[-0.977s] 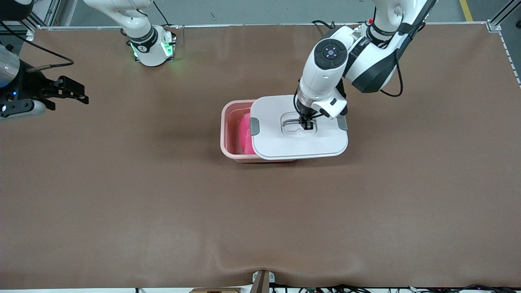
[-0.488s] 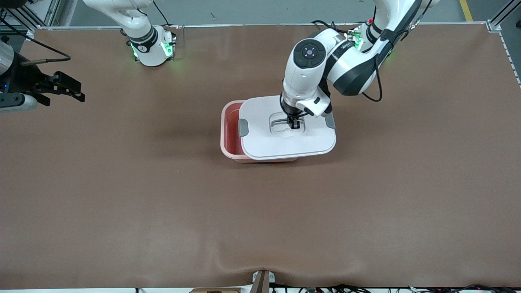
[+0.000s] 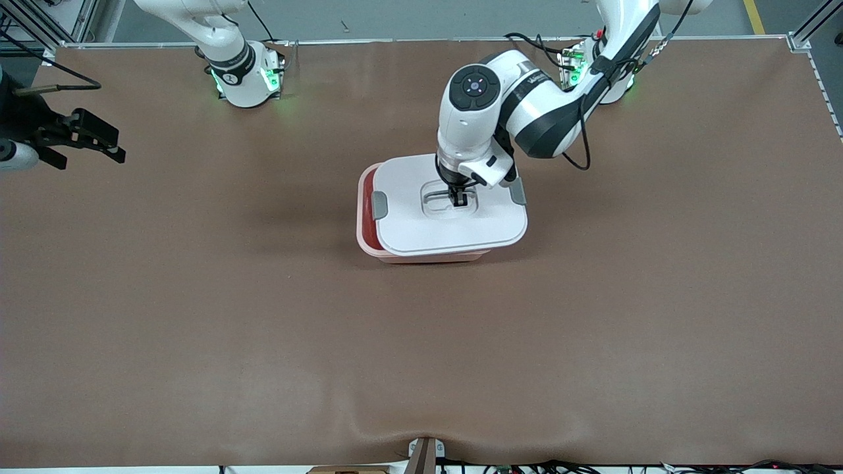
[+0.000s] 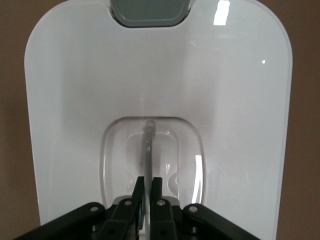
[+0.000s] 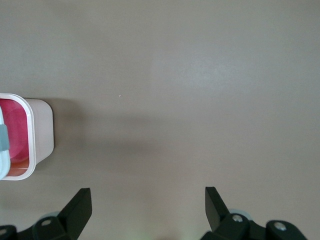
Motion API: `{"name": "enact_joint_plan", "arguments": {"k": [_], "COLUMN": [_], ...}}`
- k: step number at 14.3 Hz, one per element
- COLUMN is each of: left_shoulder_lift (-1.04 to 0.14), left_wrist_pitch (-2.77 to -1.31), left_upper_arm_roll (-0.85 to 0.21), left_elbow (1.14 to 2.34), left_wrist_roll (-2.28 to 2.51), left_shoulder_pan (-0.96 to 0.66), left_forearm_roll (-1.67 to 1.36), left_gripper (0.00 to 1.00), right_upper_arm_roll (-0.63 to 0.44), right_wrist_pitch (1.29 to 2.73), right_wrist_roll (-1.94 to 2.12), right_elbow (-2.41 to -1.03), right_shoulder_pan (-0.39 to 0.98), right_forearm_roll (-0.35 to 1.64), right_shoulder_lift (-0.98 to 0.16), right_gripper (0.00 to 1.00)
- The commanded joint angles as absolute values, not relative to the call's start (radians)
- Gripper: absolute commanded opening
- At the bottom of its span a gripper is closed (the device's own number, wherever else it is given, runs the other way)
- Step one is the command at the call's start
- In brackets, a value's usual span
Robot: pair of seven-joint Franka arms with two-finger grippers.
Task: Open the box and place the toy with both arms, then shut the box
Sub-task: 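Carry the lid over the box and lower it with the left gripper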
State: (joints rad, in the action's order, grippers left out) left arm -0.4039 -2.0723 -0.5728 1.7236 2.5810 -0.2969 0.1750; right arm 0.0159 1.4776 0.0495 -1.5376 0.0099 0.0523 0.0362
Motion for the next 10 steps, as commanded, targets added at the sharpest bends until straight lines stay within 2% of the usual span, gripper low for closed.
{"name": "enact_joint_plan", "arguments": {"k": [1,10], "left_shoulder_lift": [-0.460,-0.512], "left_wrist_pitch": [-2.065,-2.065], "left_upper_arm_roll": [-0.571,-0.568], "left_elbow": [1.643,1.605], "left_wrist_roll": [2.615,2.623], "left_shoulder_pan": [-0.322,-0.353], "left_forearm_roll": [0.206,0.236], "left_gripper": [0.00,0.00], "right_upper_arm_roll": [0.014,0.021], "right_wrist_pitch": [1.465,1.480], "right_wrist_roll": [0.022,-0.114], "right_elbow": [-1.519,-1.499], "right_shoulder_pan": [0.011,0.031], "right_forearm_roll": [0.051,0.035], "right_shoulder_lift": [0.021,0.006], "right_gripper": [1.00,1.00]}}
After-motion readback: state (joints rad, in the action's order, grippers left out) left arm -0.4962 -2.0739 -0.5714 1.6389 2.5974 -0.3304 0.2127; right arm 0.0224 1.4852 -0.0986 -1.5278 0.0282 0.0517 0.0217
